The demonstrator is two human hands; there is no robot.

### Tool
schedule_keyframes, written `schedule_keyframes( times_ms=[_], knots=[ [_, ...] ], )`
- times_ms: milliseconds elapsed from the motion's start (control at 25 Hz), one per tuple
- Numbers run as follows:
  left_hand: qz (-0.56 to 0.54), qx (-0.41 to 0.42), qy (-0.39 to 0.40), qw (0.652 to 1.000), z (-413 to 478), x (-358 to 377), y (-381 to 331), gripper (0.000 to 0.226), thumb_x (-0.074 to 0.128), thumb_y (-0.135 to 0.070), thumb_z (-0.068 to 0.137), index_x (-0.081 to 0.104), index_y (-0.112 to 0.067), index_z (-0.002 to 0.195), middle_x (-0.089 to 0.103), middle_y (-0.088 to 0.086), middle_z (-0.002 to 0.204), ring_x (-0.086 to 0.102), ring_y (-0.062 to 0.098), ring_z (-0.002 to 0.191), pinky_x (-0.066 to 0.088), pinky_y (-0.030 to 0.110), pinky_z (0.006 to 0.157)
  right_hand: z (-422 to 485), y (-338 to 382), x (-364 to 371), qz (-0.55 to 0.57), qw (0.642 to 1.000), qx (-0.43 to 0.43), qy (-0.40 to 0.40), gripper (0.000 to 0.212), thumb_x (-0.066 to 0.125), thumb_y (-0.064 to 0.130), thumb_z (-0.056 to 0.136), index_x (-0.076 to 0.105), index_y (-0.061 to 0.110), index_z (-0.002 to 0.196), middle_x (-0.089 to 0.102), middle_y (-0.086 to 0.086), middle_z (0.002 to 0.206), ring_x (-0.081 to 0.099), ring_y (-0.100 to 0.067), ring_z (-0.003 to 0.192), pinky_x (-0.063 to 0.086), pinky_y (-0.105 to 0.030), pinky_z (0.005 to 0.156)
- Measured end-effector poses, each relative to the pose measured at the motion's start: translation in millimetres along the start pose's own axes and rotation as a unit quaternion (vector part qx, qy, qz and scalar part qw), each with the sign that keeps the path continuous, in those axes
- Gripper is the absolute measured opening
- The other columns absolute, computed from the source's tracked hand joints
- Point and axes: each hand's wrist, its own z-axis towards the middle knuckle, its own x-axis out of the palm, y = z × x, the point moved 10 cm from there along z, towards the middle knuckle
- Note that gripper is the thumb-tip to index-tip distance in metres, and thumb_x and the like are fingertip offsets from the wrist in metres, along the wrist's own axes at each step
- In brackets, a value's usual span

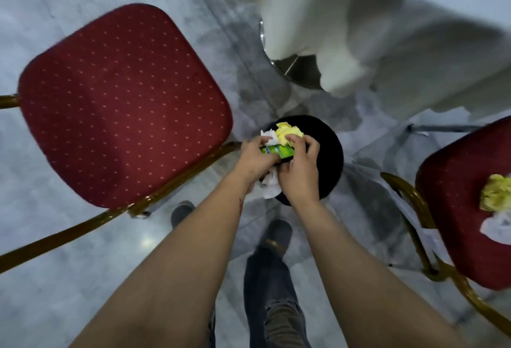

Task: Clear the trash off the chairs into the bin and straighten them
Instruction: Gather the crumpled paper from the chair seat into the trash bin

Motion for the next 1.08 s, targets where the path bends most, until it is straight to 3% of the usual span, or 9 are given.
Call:
schedule_keyframes(
  times_ms=[160,280,360,520,600,720,800,1080],
  knots=[
    [-0.020,-0.029,-0.001,0.999,9,67,43,0.059,0.067,-0.006,0.079,0.044,-0.016,0.132,0.049,0.011,0.130,0.057,0.037,0.113,0.052,0.045,0.086,0,-85,0,-0.003,0.999,0.033,0.031,0.057,0.059,-0.005,0.080,0.050,0.013,0.133,0.032,-0.011,0.144,0.057,-0.029,0.111,0.042,-0.024,0.085],
    [-0.037,-0.030,-0.020,0.999,24,85,60,0.059,0.067,-0.006,0.083,0.041,-0.014,0.136,0.050,0.003,0.121,0.058,0.032,0.110,0.052,0.043,0.086,12,-123,12,-0.004,0.997,0.046,0.057,0.056,0.060,-0.004,0.081,0.050,0.014,0.133,0.032,-0.011,0.143,0.057,-0.031,0.112,0.043,-0.027,0.086],
    [-0.051,-0.029,-0.019,0.998,35,95,67,0.062,0.067,-0.006,0.084,0.039,-0.016,0.138,0.051,-0.004,0.115,0.058,0.023,0.101,0.053,0.036,0.076,24,-142,20,0.006,0.996,0.048,0.076,0.056,0.059,-0.003,0.082,0.050,0.015,0.134,0.031,-0.011,0.145,0.055,-0.031,0.116,0.041,-0.026,0.090],
    [-0.050,-0.047,0.014,0.998,55,109,79,0.072,0.057,0.000,0.089,0.027,-0.028,0.148,0.040,-0.006,0.131,0.054,0.018,0.101,0.057,0.039,0.077,46,-172,30,0.016,0.990,0.049,0.130,0.064,0.063,0.009,0.087,0.041,0.022,0.146,0.025,-0.008,0.157,0.035,-0.025,0.140,0.029,-0.023,0.105],
    [0.006,-0.042,0.018,0.999,56,108,79,0.072,0.054,0.000,0.088,0.027,-0.029,0.149,0.042,0.000,0.136,0.053,0.019,0.105,0.055,0.035,0.076,48,-181,29,0.004,0.986,0.062,0.154,0.066,0.062,0.012,0.087,0.037,0.021,0.148,0.030,-0.008,0.157,0.031,-0.024,0.144,0.030,-0.030,0.110],
    [0.121,-0.010,0.007,0.993,46,106,71,0.068,0.057,-0.008,0.090,0.028,-0.019,0.150,0.039,0.008,0.148,0.044,0.026,0.129,0.042,0.041,0.105,34,-184,14,-0.005,0.986,0.071,0.152,0.062,0.061,0.015,0.089,0.038,0.016,0.147,0.039,-0.010,0.151,0.039,-0.027,0.138,0.036,-0.033,0.107],
    [0.202,0.015,-0.002,0.979,29,112,59,0.064,0.056,-0.018,0.093,0.027,-0.015,0.150,0.036,0.010,0.152,0.037,0.027,0.137,0.034,0.038,0.112,13,-186,-2,-0.020,0.984,0.083,0.159,0.063,0.060,0.018,0.092,0.036,0.013,0.149,0.036,-0.010,0.154,0.036,-0.028,0.140,0.036,-0.036,0.108],
    [0.465,0.151,0.014,0.872,-43,186,-9,0.060,0.047,-0.039,0.096,0.030,-0.012,0.147,0.030,0.012,0.154,0.028,0.029,0.141,0.028,0.043,0.113,-46,-202,-118,-0.092,0.986,0.128,0.047,0.070,0.051,0.035,0.098,0.018,0.011,0.155,0.018,-0.010,0.163,0.018,-0.025,0.149,0.023,-0.041,0.119]
  ],
)
